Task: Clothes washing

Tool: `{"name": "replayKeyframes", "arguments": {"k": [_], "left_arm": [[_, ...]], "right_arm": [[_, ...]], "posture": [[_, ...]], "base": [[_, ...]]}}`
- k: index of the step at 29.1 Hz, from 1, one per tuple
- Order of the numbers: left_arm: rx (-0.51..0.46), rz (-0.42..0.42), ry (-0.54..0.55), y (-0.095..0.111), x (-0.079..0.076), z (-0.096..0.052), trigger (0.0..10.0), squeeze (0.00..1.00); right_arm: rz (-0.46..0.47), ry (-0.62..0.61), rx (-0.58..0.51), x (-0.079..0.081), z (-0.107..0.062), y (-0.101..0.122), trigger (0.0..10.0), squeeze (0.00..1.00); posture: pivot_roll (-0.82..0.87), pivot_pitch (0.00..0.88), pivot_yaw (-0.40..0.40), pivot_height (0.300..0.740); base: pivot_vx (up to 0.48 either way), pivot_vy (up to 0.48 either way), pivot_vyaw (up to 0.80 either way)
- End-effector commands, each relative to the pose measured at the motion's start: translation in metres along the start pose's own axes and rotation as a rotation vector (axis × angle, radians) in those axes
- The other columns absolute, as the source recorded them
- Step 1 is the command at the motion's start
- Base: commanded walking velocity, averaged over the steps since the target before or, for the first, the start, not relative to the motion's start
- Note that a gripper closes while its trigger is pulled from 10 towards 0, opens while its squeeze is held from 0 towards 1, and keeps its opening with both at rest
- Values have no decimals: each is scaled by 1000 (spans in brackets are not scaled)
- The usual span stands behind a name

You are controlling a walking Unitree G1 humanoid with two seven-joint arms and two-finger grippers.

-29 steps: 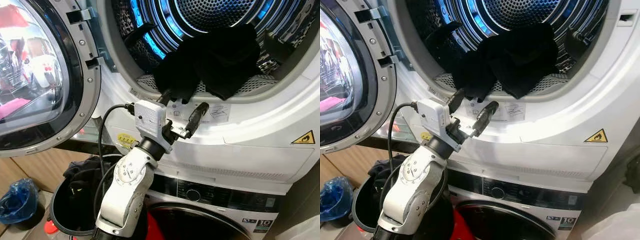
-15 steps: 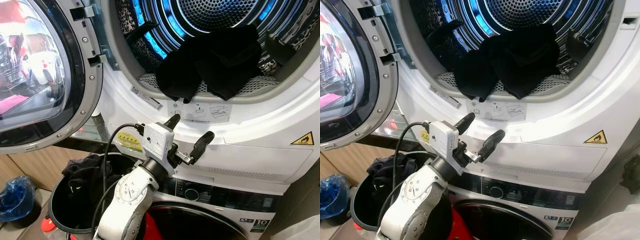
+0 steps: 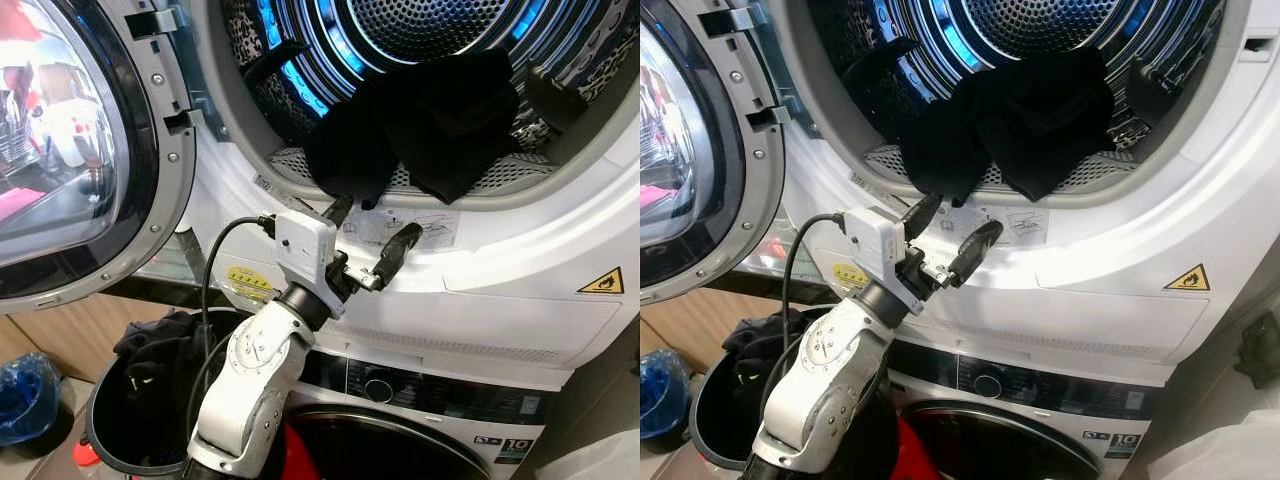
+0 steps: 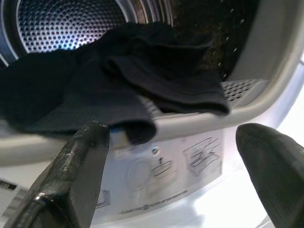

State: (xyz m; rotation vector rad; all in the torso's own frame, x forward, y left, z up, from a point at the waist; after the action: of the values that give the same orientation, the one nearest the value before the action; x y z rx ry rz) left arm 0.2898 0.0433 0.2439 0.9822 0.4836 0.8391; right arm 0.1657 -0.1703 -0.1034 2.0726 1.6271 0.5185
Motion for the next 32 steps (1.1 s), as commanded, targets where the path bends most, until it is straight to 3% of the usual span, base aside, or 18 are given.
{"name": "replayKeyframes", "arguments": {"k": [1,10,16,23,25,32], "left_arm": [[3,-3,2,2,7,1,10000,0],[-28,-40,-48,15,19,13,10000,0],[-21,-96,-139,21,13,20,10000,0],[18,-86,-231,11,-18,5,10000,0],[47,-76,-271,5,-33,-6,10000,0],[84,-80,-276,-1,-42,-20,10000,0]], "right_arm": [[-4,7,2,2,0,-1,10000,0],[-3,-1,4,-2,-1,-2,10000,0],[-4,1,3,-1,-1,-2,10000,0],[-3,1,0,-1,-1,-2,10000,0],[-3,0,1,-1,-1,-2,10000,0],[-2,0,2,-2,-1,-3,10000,0]], "posture": [[93,0,91,740],[85,0,90,740],[84,0,90,740],[79,0,93,740],[80,0,93,740],[85,0,90,740]], "base": [[0,0,0],[0,0,0],[0,0,0],[0,0,0],[0,0,0],[0,0,0]]}}
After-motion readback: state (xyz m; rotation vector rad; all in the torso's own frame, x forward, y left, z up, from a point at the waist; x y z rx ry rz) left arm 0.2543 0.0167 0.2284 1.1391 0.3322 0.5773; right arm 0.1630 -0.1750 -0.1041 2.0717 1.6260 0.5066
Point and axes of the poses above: a point about 5 cm out from each wrist's last joint towards the gripper, its own z axis pointing out of the wrist towards the gripper, its own y axis along the axis of the wrist's last joint, x = y × z, the point moved 1 cm from there along z, pointing out of the wrist towards the gripper, and after that the axes turned 5 degrees about z, right-handed, at the moved point
